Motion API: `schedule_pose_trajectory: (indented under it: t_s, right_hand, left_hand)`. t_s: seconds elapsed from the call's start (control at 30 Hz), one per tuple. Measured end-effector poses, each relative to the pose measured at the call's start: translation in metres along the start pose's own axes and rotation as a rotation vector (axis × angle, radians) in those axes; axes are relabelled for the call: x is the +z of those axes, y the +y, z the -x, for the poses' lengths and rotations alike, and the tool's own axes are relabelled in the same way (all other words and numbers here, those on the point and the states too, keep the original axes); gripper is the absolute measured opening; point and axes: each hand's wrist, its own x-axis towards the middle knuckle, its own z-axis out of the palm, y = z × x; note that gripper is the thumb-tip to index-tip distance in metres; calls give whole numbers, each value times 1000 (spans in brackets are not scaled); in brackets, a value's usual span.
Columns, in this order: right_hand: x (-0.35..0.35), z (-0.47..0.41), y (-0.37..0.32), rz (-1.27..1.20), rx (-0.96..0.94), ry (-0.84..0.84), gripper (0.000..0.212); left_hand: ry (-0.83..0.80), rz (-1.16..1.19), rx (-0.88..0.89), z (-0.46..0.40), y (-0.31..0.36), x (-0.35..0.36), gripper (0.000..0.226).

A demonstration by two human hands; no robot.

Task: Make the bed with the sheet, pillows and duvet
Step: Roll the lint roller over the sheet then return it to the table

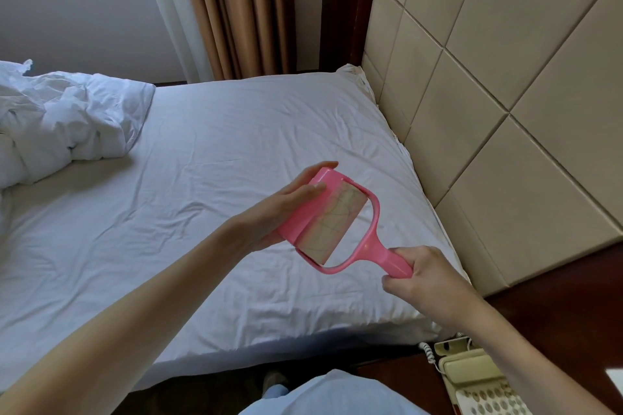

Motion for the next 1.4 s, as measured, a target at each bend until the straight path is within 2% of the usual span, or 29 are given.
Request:
schedule_pose_trajectory:
  t_s: [0.2,0.33,0.37,0.47,0.6,0.77,0.93,1.07,1.27,1.4]
  right_hand:
    - [9,10,6,135,-107,86,24]
    - [8,13,5,47,-78,136,30]
    - [8,13,4,38,-78,123,30]
    - [5,12,0,39,-81,90,31]
    - [8,10,-5,-27,-70,107,35]
    - [9,10,-3,25,-87,91,32]
    - [8,6,-6,0,-80,64,31]
    - [9,5,-4,-13,-63,38,33]
    - [7,3,-7,-32,-47,28,36]
    - [-4,-3,-14,-87,-26,-23,44]
  left_hand:
    - [-28,-28,107,5,-3,-3,34]
    - [12,109,186,3,-3,-4,28]
    - [13,85,190,3,-2,-5,27]
    - [-8,-68,162,5,5,-6,26]
    - [-32,-124,144,7,18,-10,23]
    - [-25,-180,124,9,20,-9,23]
    - [-29,-196,146,8,15,-10,28]
    - [-60,-211,100,7,14,-10,16]
    - [-31,-174,76,1,14,-1,15]
    - [-124,-74,37,-8,10,10,24]
